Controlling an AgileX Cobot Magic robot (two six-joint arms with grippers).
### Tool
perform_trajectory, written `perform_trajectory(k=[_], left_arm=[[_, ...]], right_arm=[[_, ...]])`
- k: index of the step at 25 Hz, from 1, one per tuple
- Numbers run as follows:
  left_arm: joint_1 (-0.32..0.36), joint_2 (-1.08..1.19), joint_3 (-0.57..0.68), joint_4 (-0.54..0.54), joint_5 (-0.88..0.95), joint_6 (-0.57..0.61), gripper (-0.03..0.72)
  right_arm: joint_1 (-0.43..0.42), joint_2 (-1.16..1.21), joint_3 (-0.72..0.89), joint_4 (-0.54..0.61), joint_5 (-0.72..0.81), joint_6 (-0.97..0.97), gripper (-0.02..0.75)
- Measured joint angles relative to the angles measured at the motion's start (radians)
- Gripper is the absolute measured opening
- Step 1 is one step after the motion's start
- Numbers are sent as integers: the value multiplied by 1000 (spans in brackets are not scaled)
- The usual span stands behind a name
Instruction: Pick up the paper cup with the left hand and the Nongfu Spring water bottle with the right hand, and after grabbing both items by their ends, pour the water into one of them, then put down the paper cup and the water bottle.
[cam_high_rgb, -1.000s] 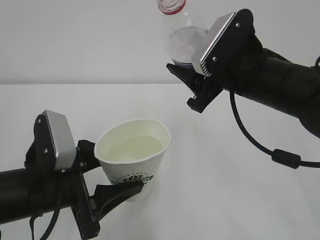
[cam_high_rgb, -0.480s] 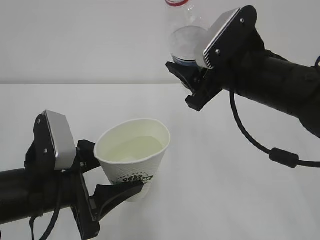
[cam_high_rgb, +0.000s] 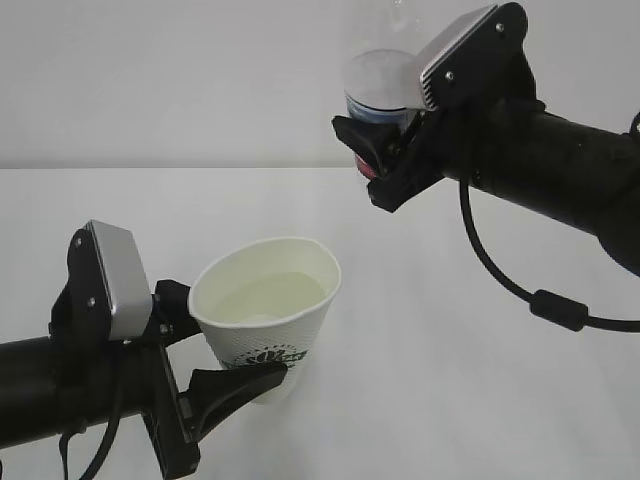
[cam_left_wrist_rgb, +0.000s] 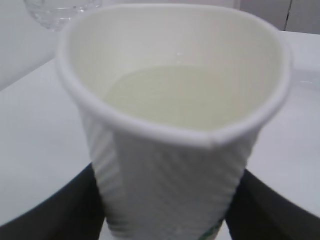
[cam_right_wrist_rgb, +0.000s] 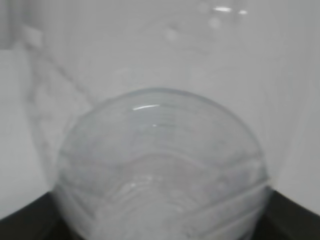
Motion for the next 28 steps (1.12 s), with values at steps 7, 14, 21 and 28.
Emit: perform_trajectory(k=[7, 14, 21, 28], left_arm=[[0, 0, 0, 0, 0, 0, 498], [0, 0, 0, 0, 0, 0, 498], [0, 0, 0, 0, 0, 0, 498], [0, 0, 0, 0, 0, 0, 498]], right_arm=[[0, 0, 0, 110, 8, 6, 503], [0, 0, 0, 266, 56, -62, 503], [-19, 0, 2, 349, 59, -77, 503], [-93, 0, 73, 399, 20, -81, 503]])
